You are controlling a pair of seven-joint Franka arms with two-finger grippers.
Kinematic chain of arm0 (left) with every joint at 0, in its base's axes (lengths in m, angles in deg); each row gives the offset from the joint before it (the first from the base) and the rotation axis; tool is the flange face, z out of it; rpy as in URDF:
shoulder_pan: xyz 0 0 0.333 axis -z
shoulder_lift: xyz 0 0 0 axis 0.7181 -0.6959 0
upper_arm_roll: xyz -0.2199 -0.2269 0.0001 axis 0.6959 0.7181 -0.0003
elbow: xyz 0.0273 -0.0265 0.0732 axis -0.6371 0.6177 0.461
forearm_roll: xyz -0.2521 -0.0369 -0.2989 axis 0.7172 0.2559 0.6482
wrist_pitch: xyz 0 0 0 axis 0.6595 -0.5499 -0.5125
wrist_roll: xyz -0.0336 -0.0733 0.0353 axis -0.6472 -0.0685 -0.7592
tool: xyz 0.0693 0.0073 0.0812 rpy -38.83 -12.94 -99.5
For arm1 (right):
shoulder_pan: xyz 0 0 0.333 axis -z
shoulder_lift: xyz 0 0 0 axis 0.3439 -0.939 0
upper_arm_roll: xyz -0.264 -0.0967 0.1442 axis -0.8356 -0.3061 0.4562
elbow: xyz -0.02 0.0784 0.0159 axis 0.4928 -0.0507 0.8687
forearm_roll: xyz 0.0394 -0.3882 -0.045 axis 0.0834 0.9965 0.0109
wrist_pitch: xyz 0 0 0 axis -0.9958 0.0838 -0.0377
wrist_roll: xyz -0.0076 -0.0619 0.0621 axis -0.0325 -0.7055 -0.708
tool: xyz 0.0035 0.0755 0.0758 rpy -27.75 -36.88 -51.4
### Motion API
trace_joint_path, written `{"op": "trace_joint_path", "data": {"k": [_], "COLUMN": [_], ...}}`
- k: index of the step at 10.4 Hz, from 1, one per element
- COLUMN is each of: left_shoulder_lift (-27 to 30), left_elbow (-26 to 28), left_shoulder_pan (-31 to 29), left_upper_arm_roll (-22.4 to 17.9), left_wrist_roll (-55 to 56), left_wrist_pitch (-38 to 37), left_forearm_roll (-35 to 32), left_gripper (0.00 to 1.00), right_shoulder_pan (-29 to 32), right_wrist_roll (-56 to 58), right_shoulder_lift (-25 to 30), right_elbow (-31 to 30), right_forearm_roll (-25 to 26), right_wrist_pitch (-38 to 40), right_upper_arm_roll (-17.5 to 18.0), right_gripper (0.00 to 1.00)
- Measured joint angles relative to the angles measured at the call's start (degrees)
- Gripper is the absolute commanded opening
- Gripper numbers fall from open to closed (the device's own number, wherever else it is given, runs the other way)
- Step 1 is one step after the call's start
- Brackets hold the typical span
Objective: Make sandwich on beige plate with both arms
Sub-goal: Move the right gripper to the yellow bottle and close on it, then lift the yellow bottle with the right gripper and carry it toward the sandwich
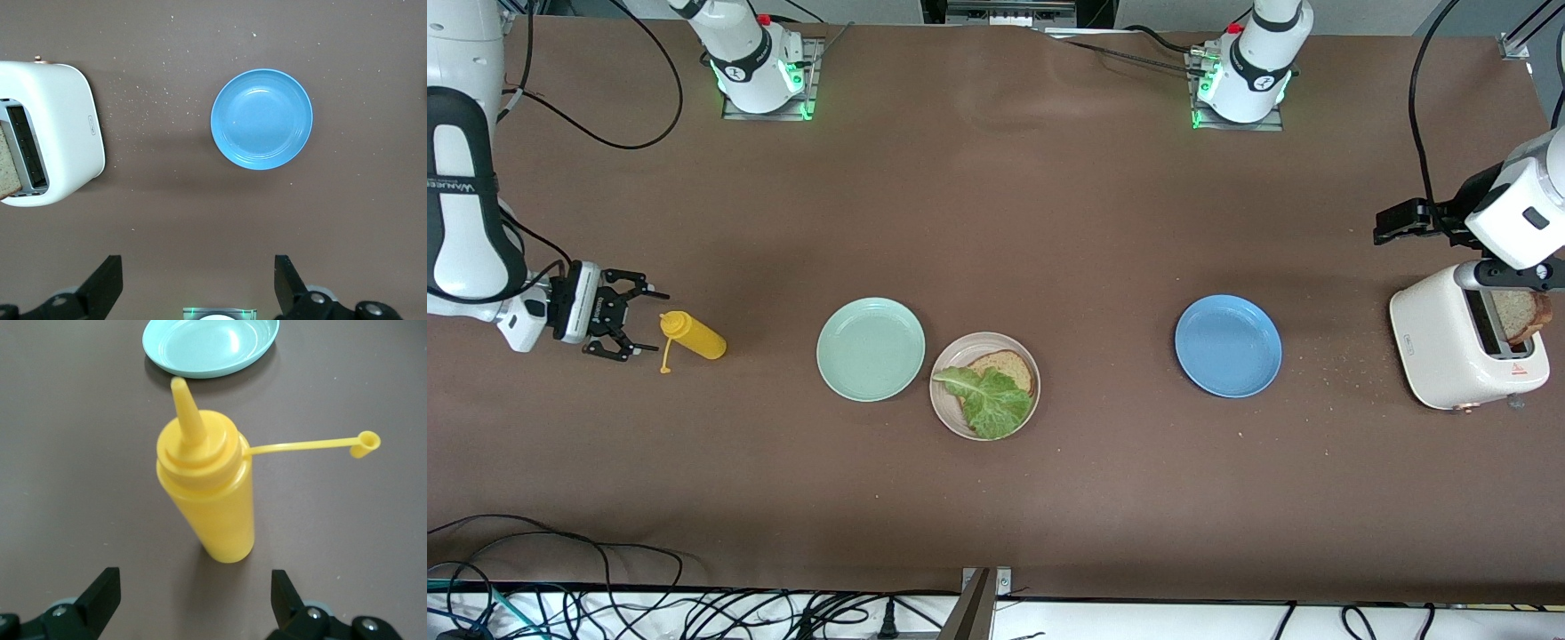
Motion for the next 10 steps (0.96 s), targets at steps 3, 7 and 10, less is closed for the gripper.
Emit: {"op": "trace_joint_path", "data": {"k": [3,7,10], "left_shoulder_lift": [0.0,-0.1,-0.1], "left_elbow": [0.0,0.0,0.0], "left_shoulder_pan": [0.0,0.0,0.0], "left_upper_arm_roll": [0.0,0.0,-0.1], "left_wrist_roll": [0.0,0.0,0.0], "left_wrist_pitch": [0.0,0.0,0.0], "left_forearm_roll": [0.0,0.0,0.0], "left_gripper": [1.00,1.00,1.00], "right_shoulder_pan": [-0.1,-1.1,-2.3], "right_wrist_roll": [3.1,3.8,3.9], "right_shoulder_lift": [-1.4,-2.7,-3.4], "right_elbow": [0.0,0.0,0.0], "right_forearm_roll": [-2.8,-7.0,-8.3], "right_wrist_pitch": [-0.6,-0.7,-1.7], "right_upper_arm_roll": [0.3,1.7,2.3], "right_gripper": [1.00,0.91,0.00]}}
